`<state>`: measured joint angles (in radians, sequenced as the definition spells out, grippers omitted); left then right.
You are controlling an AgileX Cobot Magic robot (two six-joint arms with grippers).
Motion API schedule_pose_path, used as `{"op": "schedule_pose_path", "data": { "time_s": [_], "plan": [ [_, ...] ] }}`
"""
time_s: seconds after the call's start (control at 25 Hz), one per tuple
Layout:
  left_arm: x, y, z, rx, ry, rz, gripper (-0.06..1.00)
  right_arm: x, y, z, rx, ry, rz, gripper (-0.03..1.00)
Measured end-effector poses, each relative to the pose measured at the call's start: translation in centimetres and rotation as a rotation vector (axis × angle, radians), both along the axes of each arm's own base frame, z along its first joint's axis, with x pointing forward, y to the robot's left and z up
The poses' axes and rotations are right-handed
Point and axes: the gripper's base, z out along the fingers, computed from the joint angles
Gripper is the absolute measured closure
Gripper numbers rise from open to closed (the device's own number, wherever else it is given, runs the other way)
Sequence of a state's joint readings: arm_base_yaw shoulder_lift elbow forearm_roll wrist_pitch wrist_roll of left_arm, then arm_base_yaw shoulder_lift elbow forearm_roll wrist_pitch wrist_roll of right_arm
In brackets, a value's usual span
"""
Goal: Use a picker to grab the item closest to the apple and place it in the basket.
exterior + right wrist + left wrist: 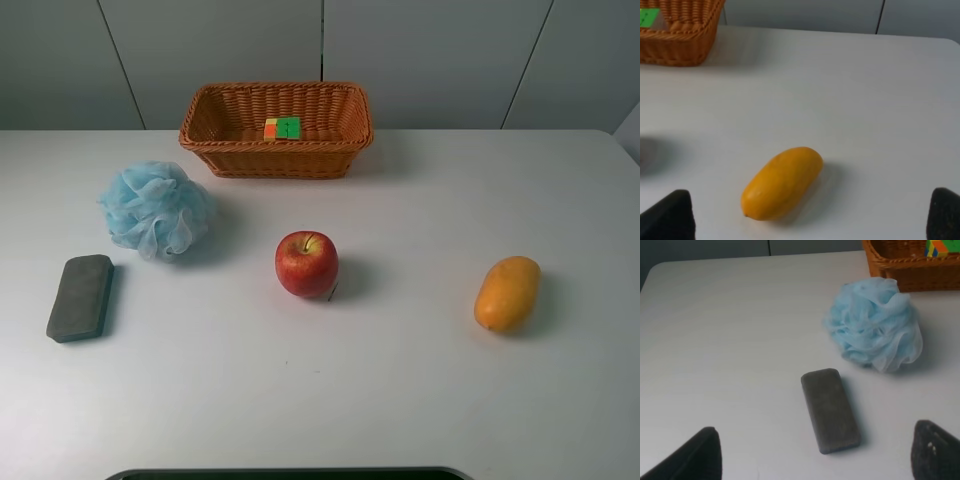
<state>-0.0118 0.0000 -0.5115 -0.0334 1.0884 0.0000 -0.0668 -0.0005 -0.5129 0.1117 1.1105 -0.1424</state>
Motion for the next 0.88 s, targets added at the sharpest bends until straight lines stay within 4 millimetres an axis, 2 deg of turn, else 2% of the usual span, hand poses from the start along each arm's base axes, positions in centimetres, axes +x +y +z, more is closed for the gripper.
{"op": "schedule_pose_path", "data": {
  "time_s": [0.88],
  "plan": [
    [0.00,0.03,0.00,0.003,0.000,0.002,0.22,0.05,-0.22,0.10,0.035,-0.010,-0.049,0.27]
  ]
}}
